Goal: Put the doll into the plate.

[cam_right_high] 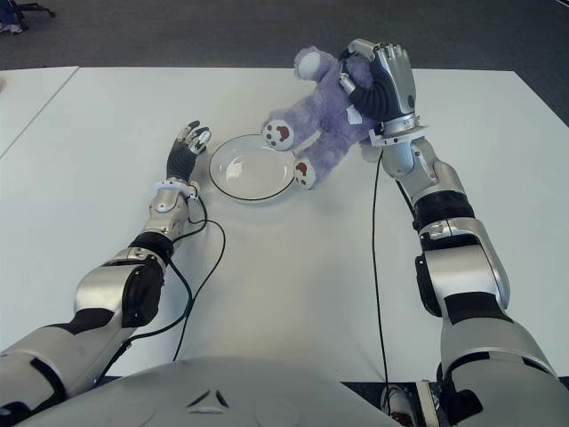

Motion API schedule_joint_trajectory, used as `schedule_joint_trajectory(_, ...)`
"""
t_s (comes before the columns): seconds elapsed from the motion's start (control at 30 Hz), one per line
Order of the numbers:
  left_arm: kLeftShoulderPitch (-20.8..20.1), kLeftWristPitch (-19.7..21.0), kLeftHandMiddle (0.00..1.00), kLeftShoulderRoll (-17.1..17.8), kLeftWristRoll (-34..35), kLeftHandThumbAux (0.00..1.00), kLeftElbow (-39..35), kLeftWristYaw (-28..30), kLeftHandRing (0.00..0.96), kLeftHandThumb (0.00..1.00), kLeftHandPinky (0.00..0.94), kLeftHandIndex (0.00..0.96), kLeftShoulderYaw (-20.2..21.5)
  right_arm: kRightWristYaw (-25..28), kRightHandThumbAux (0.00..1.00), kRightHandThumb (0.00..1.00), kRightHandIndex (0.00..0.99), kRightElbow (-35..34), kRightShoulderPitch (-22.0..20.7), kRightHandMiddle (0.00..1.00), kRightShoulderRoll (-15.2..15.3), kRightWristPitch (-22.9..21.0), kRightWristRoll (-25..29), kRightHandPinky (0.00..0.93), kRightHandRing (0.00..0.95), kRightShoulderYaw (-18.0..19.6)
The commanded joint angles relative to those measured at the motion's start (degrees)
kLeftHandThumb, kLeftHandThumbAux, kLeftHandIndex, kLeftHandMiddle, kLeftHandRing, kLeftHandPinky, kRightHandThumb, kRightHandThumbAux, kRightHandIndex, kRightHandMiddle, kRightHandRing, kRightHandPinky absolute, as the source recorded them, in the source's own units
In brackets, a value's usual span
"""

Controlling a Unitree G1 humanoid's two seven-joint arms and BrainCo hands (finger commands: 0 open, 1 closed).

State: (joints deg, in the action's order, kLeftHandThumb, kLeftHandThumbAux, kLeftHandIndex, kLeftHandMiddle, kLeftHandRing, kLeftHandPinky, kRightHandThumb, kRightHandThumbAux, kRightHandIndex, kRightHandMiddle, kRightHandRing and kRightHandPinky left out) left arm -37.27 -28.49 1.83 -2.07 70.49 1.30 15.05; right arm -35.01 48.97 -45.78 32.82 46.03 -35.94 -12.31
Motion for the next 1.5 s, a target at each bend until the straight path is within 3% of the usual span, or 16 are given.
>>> schedule_joint_trajectory(0.03,10.24,7.3,0.189,-3.52,0.51,0.469,7.4,0.33,0.169,0.0,0.129,0.125,0.4,0.17,0.723,0.699,0.438,-0.58,-2.49,0.884,-1.13,0.34,-0.57,0.872,0.88,-0.33)
schedule_joint_trajectory(0.3,10.24,6.65,0.17,-3.66,0.25,0.465,7.38,0.06,0.156,0.0,0.126,0.112,0.25,0.97,0.722,0.702,0.439,-0.72,-2.81,0.884,-3.3,0.76,-0.88,0.872,0.881,-1.66)
schedule_joint_trajectory(0.57,9.88,7.78,0.166,-3.69,0.23,0.462,7.48,-0.76,0.154,0.0,0.135,0.11,0.31,1.24,0.721,0.704,0.439,1.33,-3.82,0.884,-8.11,1.84,-1.26,0.87,0.88,-4.19)
schedule_joint_trajectory(0.8,9.71,8.35,0.174,-3.71,0.57,0.464,7.52,-0.59,0.159,0.0,0.141,0.114,0.67,1.12,0.72,0.705,0.439,4.77,-5.71,0.884,-10.39,5.06,-1.42,0.87,0.88,-5.76)
schedule_joint_trajectory(1.13,9.8,7.99,0.189,-4.0,0.62,0.469,7.52,-0.22,0.172,0.0,0.138,0.124,0.82,0.91,0.72,0.707,0.439,8.44,-8.37,0.885,-11.56,9.67,-1.83,0.868,0.881,-7.09)
schedule_joint_trajectory(1.5,10.03,6.15,0.175,-4.29,-0.09,0.47,7.4,-0.48,0.159,0.0,0.129,0.124,0.24,1.15,0.722,0.705,0.439,10.02,-9.78,0.87,-12.47,10.03,-2.6,0.844,0.865,-8.36)
